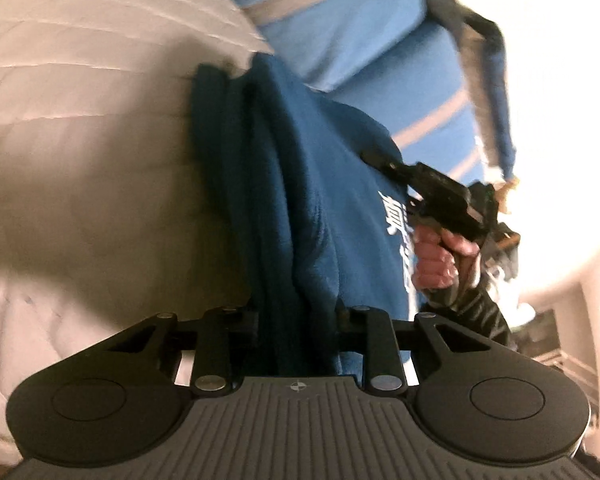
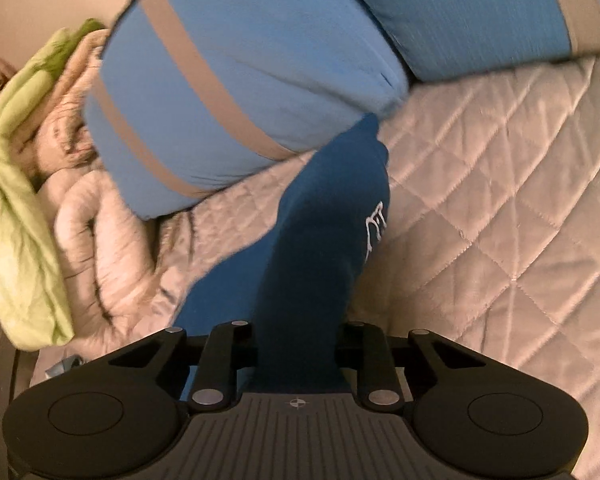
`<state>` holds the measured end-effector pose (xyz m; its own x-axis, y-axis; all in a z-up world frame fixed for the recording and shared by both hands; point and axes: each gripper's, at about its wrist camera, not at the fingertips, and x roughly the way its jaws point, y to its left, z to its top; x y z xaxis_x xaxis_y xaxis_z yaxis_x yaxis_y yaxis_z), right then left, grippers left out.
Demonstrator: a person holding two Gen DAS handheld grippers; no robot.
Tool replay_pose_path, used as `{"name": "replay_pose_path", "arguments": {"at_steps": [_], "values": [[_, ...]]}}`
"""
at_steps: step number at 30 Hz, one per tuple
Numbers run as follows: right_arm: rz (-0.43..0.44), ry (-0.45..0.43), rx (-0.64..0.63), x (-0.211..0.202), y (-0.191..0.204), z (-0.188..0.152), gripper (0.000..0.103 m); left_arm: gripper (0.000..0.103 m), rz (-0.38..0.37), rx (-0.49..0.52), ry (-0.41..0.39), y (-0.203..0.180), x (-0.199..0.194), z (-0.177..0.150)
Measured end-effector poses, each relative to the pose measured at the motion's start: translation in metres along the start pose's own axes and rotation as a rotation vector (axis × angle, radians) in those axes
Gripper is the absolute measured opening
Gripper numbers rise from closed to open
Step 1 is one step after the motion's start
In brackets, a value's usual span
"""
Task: Fold clothes
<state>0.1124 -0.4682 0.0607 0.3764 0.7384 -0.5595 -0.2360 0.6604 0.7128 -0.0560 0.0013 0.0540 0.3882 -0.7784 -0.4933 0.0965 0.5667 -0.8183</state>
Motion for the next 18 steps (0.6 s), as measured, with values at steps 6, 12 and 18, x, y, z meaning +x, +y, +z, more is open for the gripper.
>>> {"name": "replay_pose_path", "arguments": {"at_steps": [6, 12, 18], "values": [[-0.009, 0.006, -0.065, -0.053, 0.02, -0.014, 0.025, 0.028, -0.049, 0.055, 0.028, -0.017, -0.008, -0.028], [-0.016, -0.003, -0.087, -0.05, 0.029, -0.022, 0.024, 0.028, -0.014, 0.059, -0.011, -0.021, -0.005, -0.032], [0.061, -0.066, -0.199, -0.015, 0.098, 0.026, 0.027, 0.03, 0.136, 0.194, -0.251, -0.058, -0.07, 0.02]]}}
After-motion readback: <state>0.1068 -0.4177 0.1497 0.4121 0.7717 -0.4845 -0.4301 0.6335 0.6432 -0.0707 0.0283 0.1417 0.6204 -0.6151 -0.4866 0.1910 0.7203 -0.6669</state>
